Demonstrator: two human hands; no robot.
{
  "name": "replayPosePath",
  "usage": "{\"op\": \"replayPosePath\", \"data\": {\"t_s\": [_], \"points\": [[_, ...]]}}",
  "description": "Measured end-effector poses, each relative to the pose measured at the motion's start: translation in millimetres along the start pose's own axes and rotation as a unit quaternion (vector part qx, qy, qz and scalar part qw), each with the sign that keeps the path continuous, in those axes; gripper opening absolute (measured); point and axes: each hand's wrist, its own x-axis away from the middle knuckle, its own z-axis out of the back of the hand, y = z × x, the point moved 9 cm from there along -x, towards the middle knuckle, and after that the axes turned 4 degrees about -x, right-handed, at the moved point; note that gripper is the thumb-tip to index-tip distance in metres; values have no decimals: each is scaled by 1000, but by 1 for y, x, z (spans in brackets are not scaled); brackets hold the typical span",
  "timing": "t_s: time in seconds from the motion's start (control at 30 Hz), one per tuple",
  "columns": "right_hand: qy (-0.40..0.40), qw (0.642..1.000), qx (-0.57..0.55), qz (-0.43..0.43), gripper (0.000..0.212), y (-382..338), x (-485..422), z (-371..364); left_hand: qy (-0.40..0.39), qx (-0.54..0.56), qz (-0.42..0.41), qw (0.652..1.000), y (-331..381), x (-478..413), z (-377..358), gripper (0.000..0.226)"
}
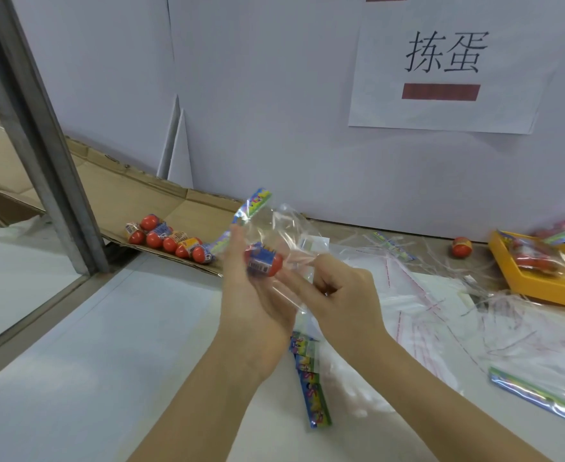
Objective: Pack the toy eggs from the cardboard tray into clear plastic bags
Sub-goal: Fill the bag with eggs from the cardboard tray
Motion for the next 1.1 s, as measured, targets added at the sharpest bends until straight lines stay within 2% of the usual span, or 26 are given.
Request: {"op": "replayPosePath", "data": {"t_s": [0.03, 0.1, 0.23, 0.37, 0.43, 0.53, 0.67, 0.77, 0.83, 0.9, 0.97, 1.03, 1.1], "points": [[1, 1000, -5, 9, 4, -3, 0, 1, 19, 17, -4, 1000, 3, -1, 6, 54], [-1, 1000, -2, 27, 20, -7, 1, 0, 54, 46, -18, 997, 9, -4, 18, 56], [-6, 999, 24, 43, 35, -11, 4, -3, 100, 17, -60, 993, 12, -6, 24, 38], [6, 998, 30, 54, 25, -18, 4, -1, 109, -30, -79, 990, 6, -4, 19, 37], [2, 997, 29, 70, 7, -21, 5, -2, 104, -31, -79, 991, 4, -4, 18, 31], [-24, 998, 33, 47, 20, -14, 5, -5, 101, -38, -76, 991, 3, -5, 19, 23], [-54, 992, 93, 59, 32, -21, 1, -11, 132, -27, -56, 989, 7, -10, 31, 22], [-78, 982, 151, 87, 24, -26, -1, -16, 180, 33, -52, 982, 23, -15, 52, 22], [-80, 985, 142, 55, 17, -16, -5, -17, 205, 96, -67, 972, 39, -18, 69, 21], [-40, 997, 40, -44, 14, 5, -15, -14, 222, 138, -81, 962, 52, -20, 84, 15], [-15, 993, -28, -118, 22, 25, -28, -24, 233, 156, -88, 956, 61, -20, 95, 12], [-115, 985, 13, -128, 35, 31, -40, -65, 240, 167, -94, 952, 66, -20, 101, 14], [-245, 963, 71, -88, 41, 25, -45, -113, 250, 170, -102, 948, 69, -20, 105, 16]]}}
